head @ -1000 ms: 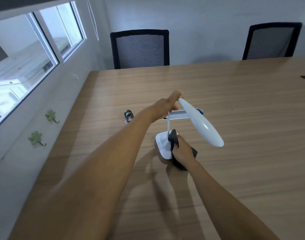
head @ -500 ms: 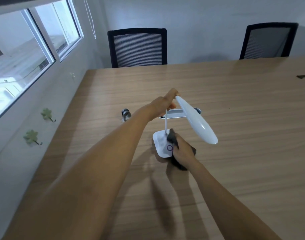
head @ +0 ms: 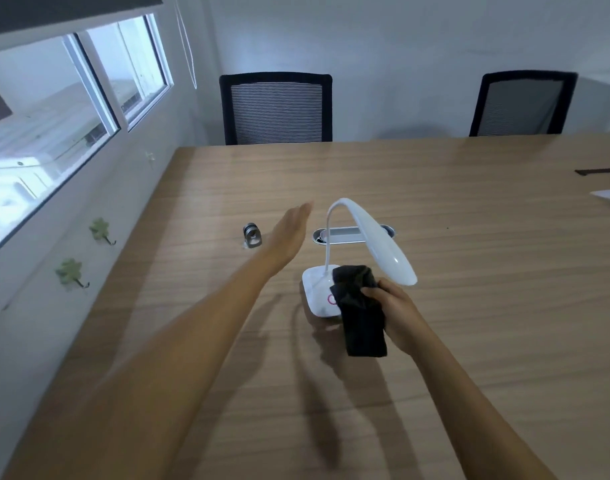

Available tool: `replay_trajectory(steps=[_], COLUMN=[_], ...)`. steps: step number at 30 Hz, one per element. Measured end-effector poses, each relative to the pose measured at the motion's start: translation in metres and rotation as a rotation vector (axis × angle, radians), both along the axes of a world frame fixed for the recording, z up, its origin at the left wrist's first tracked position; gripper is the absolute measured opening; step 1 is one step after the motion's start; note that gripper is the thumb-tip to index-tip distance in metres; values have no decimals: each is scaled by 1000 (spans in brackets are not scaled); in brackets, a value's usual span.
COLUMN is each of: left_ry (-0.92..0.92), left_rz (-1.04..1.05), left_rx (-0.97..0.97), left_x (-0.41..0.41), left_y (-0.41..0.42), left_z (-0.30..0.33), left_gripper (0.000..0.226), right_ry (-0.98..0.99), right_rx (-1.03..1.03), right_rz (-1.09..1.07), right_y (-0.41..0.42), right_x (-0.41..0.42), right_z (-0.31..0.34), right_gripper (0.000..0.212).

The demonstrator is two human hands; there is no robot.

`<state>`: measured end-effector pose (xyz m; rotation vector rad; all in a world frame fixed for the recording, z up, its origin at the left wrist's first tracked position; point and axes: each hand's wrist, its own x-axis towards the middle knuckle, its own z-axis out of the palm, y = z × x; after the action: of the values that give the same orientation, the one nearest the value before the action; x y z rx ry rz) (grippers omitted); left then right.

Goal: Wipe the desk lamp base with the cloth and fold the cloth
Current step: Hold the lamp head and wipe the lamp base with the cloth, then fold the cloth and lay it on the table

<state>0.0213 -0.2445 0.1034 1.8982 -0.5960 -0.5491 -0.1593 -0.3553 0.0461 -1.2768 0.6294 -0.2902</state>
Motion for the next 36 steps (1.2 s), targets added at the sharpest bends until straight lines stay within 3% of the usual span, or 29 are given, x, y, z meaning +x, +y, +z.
replay_trajectory(steps=[3,4,6,10,14,18,21,23,28,31,33,36], left_ry=[22,39,167,422,432,414,368,318,245,273,306,311], left_rz=[81,66,-16,-126,-51,2,25,57,145,201,264,405], left_rx=[59,99,168,65,-25,-42,-21,32,140,139,119,133], left_x=[-4,-7,-17,-32,-29,-23,-21,-19,-15,-16,-16,-15], left_y=[45,60,91,135,156,179,193,199,210,217,221,225], left_z=[-31,-41,-59,-78,-77,-68,-58,-53,-53,-58,-67,-88], left_gripper=[23,20,32,55,28,7,11,19,26,18,12,8], right_ry=[-47,-69,-99,-142,-65,4,35,76,232,293,287,334], right_rx=[67,112,183,324,434,504,504,517,441,241,99,-87], right_rz=[61,65,101,251,330,317,325,342,381,436,405,313], right_y=[14,19,30,54,79,104,118,125,141,149,153,159], right_x=[-1,1,10,28,48,63,71,79,98,106,113,125], right_z=[4,5,4,7,3,-2,-9,-18,-29,-28,-28,-37], right_gripper=[21,22,25,32,42,25,37,28,35,36,27,33])
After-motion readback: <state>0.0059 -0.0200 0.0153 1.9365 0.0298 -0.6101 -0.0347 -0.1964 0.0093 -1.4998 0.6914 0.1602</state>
